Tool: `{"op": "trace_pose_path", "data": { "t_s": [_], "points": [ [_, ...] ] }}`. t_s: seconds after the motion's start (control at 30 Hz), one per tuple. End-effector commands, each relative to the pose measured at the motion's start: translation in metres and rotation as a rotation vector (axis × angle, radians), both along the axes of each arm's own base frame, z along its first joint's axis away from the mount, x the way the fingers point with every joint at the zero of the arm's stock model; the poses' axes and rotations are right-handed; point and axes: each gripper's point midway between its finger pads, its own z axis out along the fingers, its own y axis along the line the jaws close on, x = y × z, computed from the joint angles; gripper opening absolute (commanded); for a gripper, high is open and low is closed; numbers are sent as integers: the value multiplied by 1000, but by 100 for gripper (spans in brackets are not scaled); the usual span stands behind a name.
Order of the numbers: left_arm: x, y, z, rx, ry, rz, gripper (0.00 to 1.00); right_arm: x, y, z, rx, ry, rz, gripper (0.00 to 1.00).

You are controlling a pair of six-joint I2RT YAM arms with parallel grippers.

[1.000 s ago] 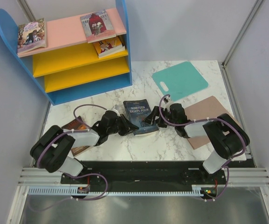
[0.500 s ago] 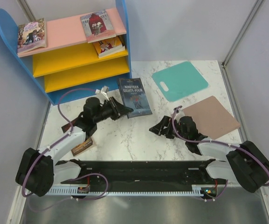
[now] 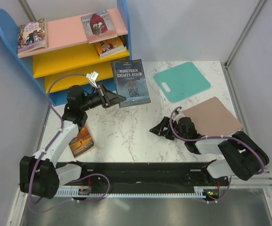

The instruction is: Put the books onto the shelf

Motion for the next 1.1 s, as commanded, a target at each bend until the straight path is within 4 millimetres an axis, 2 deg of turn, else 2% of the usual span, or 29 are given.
{"op": "trace_pose_path", "data": {
  "t_s": [0.0,0.13,0.23,0.33,0.4,0.43,0.5,0.53,0.6,0.63,0.67,0.7,0.73,0.8,0.83,0.87,0.9,0.97,1.07],
  "points": [
    [-12,-1,55,-20,-253,-98,2,3,6,-1,9,5,16,98],
    [-18,0,69,-29,-279,-118,2,3,6,-2,5,4,18,98],
    [-18,2,89,-43,-309,-113,2,3,6,-2,2,6,19,98],
    [-14,5,121,-67,-345,-107,2,3,7,-3,3,8,23,98],
    [-8,9,136,-89,-331,-95,2,2,7,-3,4,8,26,98],
    [-7,11,154,-93,-358,-90,2,2,7,-3,4,9,28,98],
    [6,16,164,-98,-338,-72,2,2,7,-4,3,11,28,98],
    [8,18,183,-104,-362,-73,2,2,7,-4,3,10,28,98],
    [26,24,190,-115,-302,-58,2,2,7,-4,3,9,30,98],
    [26,27,208,-113,-285,-59,2,2,8,-3,4,8,30,98],
    [30,29,215,-111,-274,-52,2,2,8,-3,4,8,30,98],
    [45,35,212,-106,-232,-30,2,2,8,-4,1,10,33,98],
    [45,38,232,-107,-260,-15,2,3,8,-3,0,7,34,98],
    [64,49,229,-107,-183,19,2,3,9,-4,-2,11,38,98],
    [64,48,239,-114,-195,9,2,3,9,-5,-1,13,39,98],
    [73,63,242,-128,-169,44,2,3,10,-6,-1,15,42,98],
    [84,67,240,-136,-146,52,2,3,10,-5,3,15,42,98],
    [90,75,254,-160,-135,68,2,3,10,-6,2,16,44,98],
    [106,79,269,-186,-128,62,2,3,10,-6,3,17,43,98]
  ]
}}
